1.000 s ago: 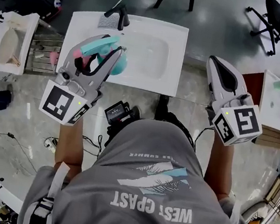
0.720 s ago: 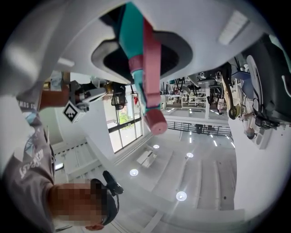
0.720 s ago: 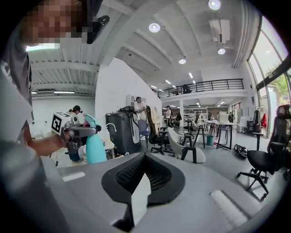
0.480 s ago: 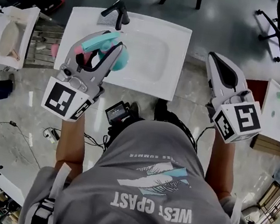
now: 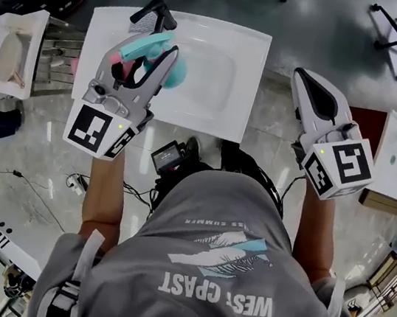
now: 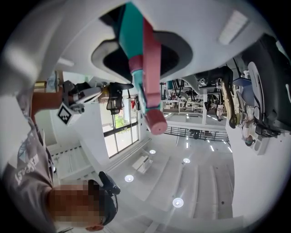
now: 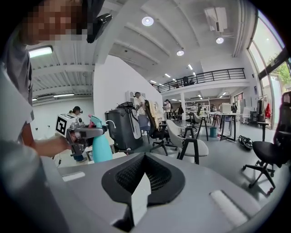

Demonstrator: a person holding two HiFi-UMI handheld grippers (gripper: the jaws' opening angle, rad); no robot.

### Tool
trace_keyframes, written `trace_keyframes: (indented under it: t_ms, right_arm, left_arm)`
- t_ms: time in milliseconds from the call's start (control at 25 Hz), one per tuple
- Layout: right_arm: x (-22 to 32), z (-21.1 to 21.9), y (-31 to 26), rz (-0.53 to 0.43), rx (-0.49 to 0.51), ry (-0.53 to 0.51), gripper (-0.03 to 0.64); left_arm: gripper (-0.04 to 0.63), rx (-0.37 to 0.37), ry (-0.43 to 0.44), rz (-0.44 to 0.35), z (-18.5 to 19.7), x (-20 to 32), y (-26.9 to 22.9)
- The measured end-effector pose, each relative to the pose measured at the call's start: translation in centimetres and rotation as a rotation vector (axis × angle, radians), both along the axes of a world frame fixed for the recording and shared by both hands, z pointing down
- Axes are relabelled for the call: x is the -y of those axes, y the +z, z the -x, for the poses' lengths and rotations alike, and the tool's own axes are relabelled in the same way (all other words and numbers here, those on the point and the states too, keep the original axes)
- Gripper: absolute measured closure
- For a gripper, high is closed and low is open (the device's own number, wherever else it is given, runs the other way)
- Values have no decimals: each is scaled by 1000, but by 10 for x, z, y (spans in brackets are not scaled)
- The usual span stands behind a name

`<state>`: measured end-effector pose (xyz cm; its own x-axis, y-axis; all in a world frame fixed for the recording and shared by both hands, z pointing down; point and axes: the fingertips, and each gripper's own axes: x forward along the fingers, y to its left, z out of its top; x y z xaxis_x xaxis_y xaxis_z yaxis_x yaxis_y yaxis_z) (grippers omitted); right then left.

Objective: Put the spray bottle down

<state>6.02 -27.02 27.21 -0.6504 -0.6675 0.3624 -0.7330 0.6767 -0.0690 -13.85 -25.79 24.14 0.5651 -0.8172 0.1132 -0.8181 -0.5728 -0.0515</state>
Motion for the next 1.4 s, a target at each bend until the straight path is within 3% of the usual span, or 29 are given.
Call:
trace_keyframes:
  t_ms: [1400]
  right_arm:
    - [54, -19, 115, 186, -58, 87, 615]
  left_arm:
    - [457, -94, 44, 23, -32, 134, 136]
